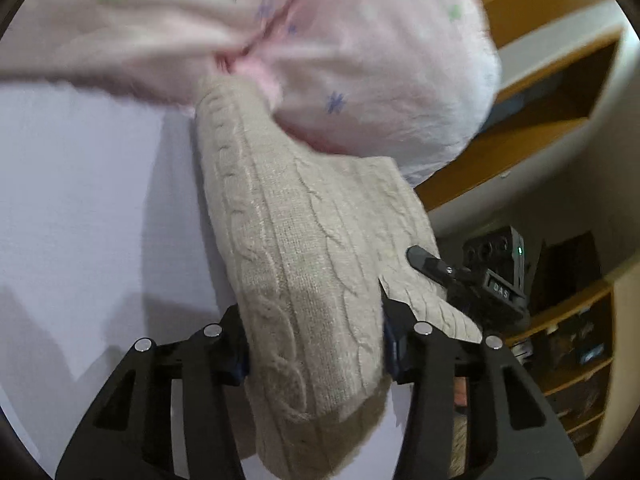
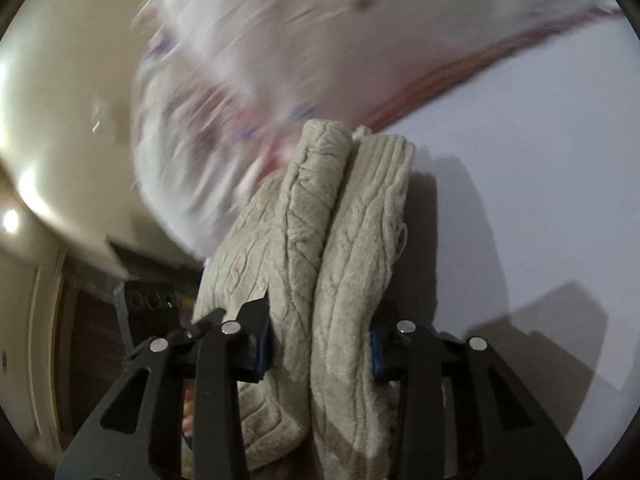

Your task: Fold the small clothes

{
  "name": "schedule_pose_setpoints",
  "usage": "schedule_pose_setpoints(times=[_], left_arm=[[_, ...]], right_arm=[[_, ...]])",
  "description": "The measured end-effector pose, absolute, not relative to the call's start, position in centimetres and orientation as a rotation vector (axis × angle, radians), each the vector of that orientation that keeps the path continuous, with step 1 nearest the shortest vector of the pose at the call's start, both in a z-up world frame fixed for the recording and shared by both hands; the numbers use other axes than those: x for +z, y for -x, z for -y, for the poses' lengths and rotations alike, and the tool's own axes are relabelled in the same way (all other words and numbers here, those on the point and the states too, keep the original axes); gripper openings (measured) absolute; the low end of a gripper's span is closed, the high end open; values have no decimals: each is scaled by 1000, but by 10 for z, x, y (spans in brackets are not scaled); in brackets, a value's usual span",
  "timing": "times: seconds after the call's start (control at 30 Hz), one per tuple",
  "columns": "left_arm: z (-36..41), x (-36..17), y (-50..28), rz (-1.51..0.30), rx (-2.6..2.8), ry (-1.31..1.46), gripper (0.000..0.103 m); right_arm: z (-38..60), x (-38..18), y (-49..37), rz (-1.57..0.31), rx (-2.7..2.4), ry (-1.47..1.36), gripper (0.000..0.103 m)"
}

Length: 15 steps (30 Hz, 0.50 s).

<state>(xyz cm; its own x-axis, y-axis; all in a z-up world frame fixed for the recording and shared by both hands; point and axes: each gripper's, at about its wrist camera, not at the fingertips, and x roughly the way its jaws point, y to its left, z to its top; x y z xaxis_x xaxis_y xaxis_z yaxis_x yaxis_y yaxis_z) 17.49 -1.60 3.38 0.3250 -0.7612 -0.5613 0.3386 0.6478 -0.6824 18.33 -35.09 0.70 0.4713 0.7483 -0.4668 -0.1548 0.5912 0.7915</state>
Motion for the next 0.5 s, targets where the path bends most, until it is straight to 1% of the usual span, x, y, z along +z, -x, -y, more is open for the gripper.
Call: schedule_pose_setpoints(times=[0.07, 0.1, 0.13, 0.17, 0.2, 0.23, 0.27, 0.33, 0.37, 0.47, 0.5], left_arm=[[-5, 43, -167, -953, -717, 459, 52], [-17, 44, -166, -944, -664, 422, 56], [-25, 42, -168, -948, -606, 388, 60], [-33, 37, -169, -959, -552, 364, 62], [-44, 30, -169, -986, -514, 369, 64], [-51, 27, -168, -985, -510, 402, 66], [-59, 29, -161, -956, -500, 419, 68], [-71, 40, -143, -871, -433, 378, 78], [-75, 43, -137, -848, -413, 372, 80], [-88, 47, -115, -806, -383, 367, 84], [-83, 48, -111, -805, -365, 350, 86]], right_arm=[[323, 10, -183, -921, 656, -688, 36], [304, 8, -187, -929, 652, -624, 38], [294, 5, -190, -945, 628, -571, 44], [285, 1, -194, -968, 571, -503, 55], [282, 2, -196, -963, 498, -466, 63], [286, 7, -193, -928, 462, -481, 66], [292, 14, -187, -874, 434, -501, 66], [308, 34, -174, -740, 406, -540, 67], [311, 41, -174, -722, 432, -554, 67], [295, 40, -191, -806, 462, -526, 54], [286, 37, -199, -845, 458, -497, 48]])
